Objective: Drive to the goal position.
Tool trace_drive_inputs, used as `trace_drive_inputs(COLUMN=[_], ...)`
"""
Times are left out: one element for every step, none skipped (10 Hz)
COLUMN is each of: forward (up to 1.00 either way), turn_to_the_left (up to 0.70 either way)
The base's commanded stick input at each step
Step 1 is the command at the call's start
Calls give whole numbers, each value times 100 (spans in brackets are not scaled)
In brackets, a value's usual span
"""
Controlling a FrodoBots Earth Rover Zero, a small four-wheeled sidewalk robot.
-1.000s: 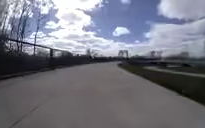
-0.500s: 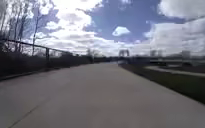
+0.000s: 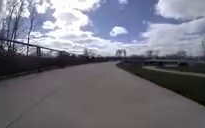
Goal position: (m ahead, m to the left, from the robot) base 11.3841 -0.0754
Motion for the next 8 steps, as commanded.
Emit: trace_drive_inputs(forward=[100, 100, 100, 100, 100, 100, 100, 100], turn_to_the_left=[0, 0, 0, 0, 0, 0, 0, 0])
